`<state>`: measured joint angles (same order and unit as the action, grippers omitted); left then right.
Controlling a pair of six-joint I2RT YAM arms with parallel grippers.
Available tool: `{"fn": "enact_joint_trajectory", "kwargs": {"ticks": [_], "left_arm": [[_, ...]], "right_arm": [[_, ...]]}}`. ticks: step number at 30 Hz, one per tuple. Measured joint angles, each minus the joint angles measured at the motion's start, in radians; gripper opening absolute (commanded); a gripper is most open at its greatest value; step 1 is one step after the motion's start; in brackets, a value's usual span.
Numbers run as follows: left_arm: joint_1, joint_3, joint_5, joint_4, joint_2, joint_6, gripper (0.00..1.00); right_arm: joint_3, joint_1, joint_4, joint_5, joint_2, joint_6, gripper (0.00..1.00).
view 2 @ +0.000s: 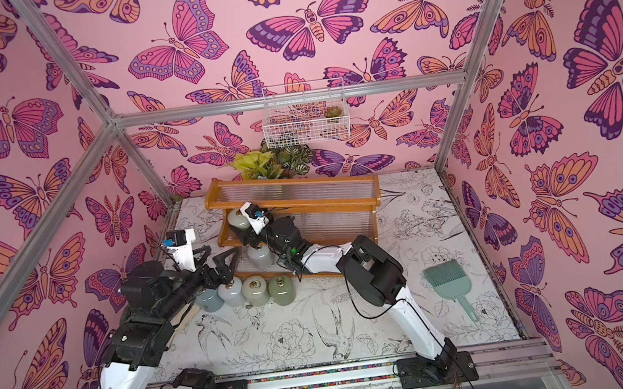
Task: Remove the tea canisters from the shelf
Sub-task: Pick up the tea canister from the shelf.
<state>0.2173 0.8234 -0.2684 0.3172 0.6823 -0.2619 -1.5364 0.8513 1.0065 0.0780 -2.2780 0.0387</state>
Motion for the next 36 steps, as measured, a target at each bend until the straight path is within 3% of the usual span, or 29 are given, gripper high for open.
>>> {"fn": "enact_joint_trajectory", "kwargs": {"ticks": [25,36], "left_arm": [[0.000,-0.002,0.026,0.002,0.051,-0.006,1.00],[0.000,0.001,0.056,-0.002,0.076,-0.009,1.00]], "right_arm": [[0.361,-0.032,0.120,0.086,0.239,0.062,0.62],[0.514,0.035,0.153,0.156,0.332,0.100,0.62]]}}
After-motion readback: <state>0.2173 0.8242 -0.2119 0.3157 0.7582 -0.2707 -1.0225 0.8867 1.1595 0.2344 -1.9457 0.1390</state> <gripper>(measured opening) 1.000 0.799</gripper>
